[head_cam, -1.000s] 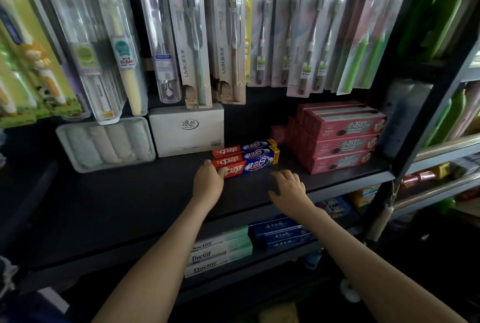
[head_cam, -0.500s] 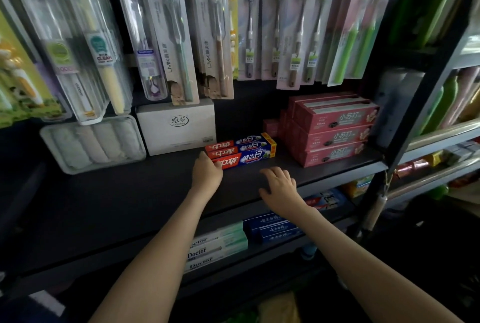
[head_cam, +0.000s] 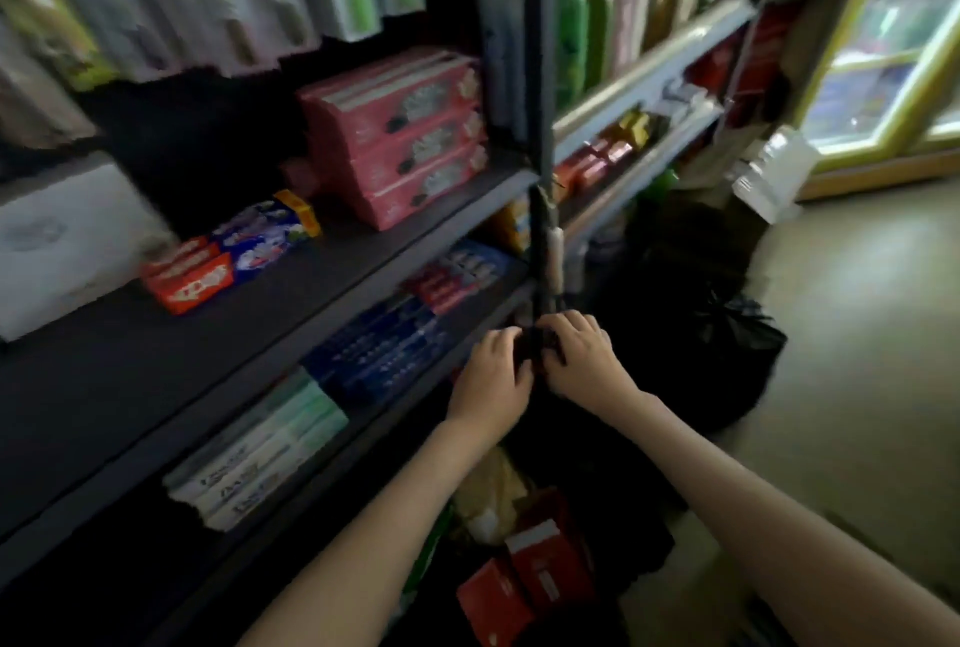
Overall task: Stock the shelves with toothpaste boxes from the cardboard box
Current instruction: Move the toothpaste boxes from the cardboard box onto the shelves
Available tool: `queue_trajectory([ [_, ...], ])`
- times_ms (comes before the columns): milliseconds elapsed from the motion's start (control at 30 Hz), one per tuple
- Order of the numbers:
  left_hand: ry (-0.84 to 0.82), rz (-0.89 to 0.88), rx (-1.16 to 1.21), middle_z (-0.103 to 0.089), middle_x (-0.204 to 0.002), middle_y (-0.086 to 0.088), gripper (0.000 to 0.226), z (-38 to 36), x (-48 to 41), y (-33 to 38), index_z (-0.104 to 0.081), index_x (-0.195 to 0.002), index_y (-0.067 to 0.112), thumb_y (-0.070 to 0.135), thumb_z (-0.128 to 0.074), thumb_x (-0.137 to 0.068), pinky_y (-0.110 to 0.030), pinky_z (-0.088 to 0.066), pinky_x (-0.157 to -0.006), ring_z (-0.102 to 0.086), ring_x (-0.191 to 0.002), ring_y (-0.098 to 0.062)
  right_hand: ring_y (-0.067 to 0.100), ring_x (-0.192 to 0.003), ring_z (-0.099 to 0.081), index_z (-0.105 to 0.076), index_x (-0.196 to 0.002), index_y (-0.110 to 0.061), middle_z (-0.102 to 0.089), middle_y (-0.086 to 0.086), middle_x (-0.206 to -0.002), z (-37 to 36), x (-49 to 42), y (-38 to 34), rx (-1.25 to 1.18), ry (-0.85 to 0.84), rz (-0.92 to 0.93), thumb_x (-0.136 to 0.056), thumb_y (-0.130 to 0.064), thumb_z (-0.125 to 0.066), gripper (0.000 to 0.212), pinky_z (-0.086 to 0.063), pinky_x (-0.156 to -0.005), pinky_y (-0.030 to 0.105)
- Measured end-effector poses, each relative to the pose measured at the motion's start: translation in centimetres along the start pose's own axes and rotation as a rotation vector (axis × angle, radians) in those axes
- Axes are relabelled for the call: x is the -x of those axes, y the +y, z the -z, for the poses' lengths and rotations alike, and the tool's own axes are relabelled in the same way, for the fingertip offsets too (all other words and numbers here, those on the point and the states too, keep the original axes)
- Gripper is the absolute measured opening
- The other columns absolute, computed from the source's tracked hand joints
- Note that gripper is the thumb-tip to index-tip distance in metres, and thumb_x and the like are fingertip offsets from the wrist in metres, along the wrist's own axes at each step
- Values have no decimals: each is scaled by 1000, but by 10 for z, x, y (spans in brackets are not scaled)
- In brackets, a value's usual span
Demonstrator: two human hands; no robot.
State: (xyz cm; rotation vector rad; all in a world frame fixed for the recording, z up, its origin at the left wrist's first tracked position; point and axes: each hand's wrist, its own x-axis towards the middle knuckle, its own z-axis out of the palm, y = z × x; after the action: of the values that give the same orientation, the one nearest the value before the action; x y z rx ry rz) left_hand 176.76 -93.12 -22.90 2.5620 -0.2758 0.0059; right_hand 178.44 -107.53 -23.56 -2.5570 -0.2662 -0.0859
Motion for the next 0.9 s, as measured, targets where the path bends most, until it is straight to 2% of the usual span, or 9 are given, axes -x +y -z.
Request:
queue_trajectory([
  [133,-335,-59,-36,-36,-142,-3,47,-103,8,44,-35,-143,14,31,-43,-100,-31,-36,-104,-35,-131,-21,27,-121,-40,-47,-133,-13,-48,5,-131,0,94,125,-29,-19,-308,-92,-15,-51,41,-33,-100,36],
  [233,-537,-145,-76,-36,-143,-4,50,-206,30,69,-34,-144,12,33,-44,-100,-30,-35,-105,-35,-133,-20,27,-126,-37,-43,-136,-12,-45,7,-134,-21,190,223,-90,-117,-598,-94,-14,-49,43,-34,-104,37],
  [367,-801,-212,-90,-37,-143,-2,49,-352,87,90,-33,-144,14,33,-44,-99,-30,-34,-104,-35,-133,-19,25,-129,-36,-35,-142,-14,-42,6,-139,-73,335,326,-141,-268,-1021,-96,-22,-50,49,-37,-105,37],
  [467,-973,-249,-98,-35,-145,-3,51,-455,135,87,-30,-145,14,33,-43,-100,-31,-33,-108,-34,-133,-20,25,-130,-39,-34,-142,-13,-42,7,-140,-132,427,379,-185,-346,-1206,-95,-19,-51,50,-38,-105,38],
  [567,-1133,-213,-103,-32,-147,-2,53,-539,182,67,-28,-147,15,31,-45,-99,-32,-33,-108,-31,-136,-20,26,-127,-43,-36,-140,-11,-45,9,-138,-203,489,417,-249,-435,-1294,-95,-16,-51,48,-39,-104,40],
  [700,-1236,-192,-251,-26,-152,-5,61,-616,228,24,-24,-148,16,33,-50,-96,-38,-31,-110,-29,-138,-26,27,-116,-53,-43,-136,-18,-54,10,-130,-297,523,459,-316,-527,-1269,-93,-13,-49,43,-46,-95,41],
  [833,-1332,-234,-421,-10,-158,-8,78,-669,257,-11,-9,-153,21,50,-49,-93,-45,-11,-119,-11,-145,-29,28,-113,-55,-47,-130,-16,-56,11,-127,-372,525,497,-275,-571,-1202,-95,-23,-50,36,-48,-90,38],
  [900,-1343,-266,-469,-4,-159,-9,81,-691,267,-24,-3,-153,22,54,-45,-93,-45,0,-119,-1,-147,-28,29,-120,-50,-44,-133,-13,-50,13,-135,-400,523,510,-244,-668,-1187,-95,-33,-52,43,-43,-94,36],
])
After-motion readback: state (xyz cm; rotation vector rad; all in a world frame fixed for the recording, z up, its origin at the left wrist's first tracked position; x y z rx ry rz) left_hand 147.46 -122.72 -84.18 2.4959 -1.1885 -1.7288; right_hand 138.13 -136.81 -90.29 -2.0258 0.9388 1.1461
